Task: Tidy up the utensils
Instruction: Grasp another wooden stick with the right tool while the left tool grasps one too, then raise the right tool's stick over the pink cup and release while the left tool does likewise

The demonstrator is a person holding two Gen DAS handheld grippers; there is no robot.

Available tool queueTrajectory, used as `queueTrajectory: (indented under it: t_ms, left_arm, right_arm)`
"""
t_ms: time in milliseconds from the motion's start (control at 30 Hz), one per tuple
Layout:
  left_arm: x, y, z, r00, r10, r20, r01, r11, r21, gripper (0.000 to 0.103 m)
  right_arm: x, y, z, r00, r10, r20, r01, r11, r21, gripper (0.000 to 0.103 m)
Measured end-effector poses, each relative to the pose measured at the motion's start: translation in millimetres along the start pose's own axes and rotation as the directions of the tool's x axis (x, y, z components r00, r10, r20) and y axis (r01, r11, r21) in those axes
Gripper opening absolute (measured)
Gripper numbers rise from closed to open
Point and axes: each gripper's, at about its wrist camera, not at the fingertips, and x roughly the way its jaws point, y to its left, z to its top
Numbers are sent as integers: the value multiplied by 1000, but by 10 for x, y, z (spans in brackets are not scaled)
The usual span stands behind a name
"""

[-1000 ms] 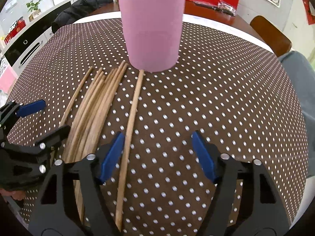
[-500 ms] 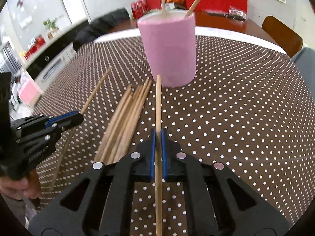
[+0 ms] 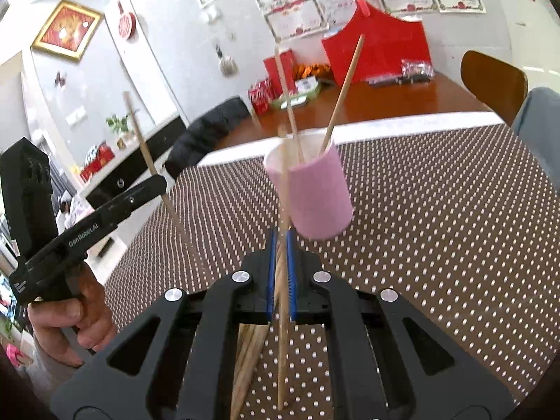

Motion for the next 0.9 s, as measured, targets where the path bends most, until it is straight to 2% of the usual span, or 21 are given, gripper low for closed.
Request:
queueTrajectory:
  t_ms: [167,200,300,333,400,433,467,533,600,667,700,800,900]
  left_arm:
    - [121,-86,302,999,-27,32,26,999,22,6]
    - [128,-108,321,999,-27,32,26,999,27,6]
    - [136,-155,328,999,-30,28,29,999,39,6]
    - [138,-156,314,999,-32,25,31,999,39,6]
    - [139,-148,271,999,-33,14,32,999,39,6]
    - [131,-142,225,999,-33,5,33,999,38,6]
    - [133,-133,203,999,-33,1,33,999,37,6]
    - [144,-122,136,999,-29,-14,29,999,38,6]
    - [156,-106,84,999,-27,-29,28,999,34,6]
    - [153,-93,50,999,-25,-33,26,999,32,6]
    - [149,-90,37,999,-24,-35,25,999,34,6]
    - [136,-86,8,999,-22,-41,24,999,37,6]
    - [136,-82,-2,999,-21,-40,23,999,37,6]
  right_arm:
    - [-41,26,209,999,-4,47,5,1000,-9,6]
    - [-26,25,238,999,-15,38,16,1000,-15,6]
    - [131,-17,207,995,-66,-71,64,997,-34,9]
    - [219,-71,148,987,-98,-126,96,995,-22,14]
    - [362,-175,7,966,-145,-216,148,989,-1,69]
    - [418,-193,-48,955,-173,-239,177,984,-5,69]
    - [493,-209,-130,943,-199,-268,200,980,-23,69]
    - [612,-218,-239,928,-198,-316,200,979,-29,62]
    - [745,-191,-317,906,-243,-346,233,970,-71,41]
    - [872,-197,-381,890,-271,-367,255,963,-92,32]
    - [886,-182,-380,890,-292,-350,270,956,-110,27]
    - [965,-96,-391,865,-379,-329,328,923,-202,12]
    - [1005,-57,-398,863,-382,-330,315,918,-239,8]
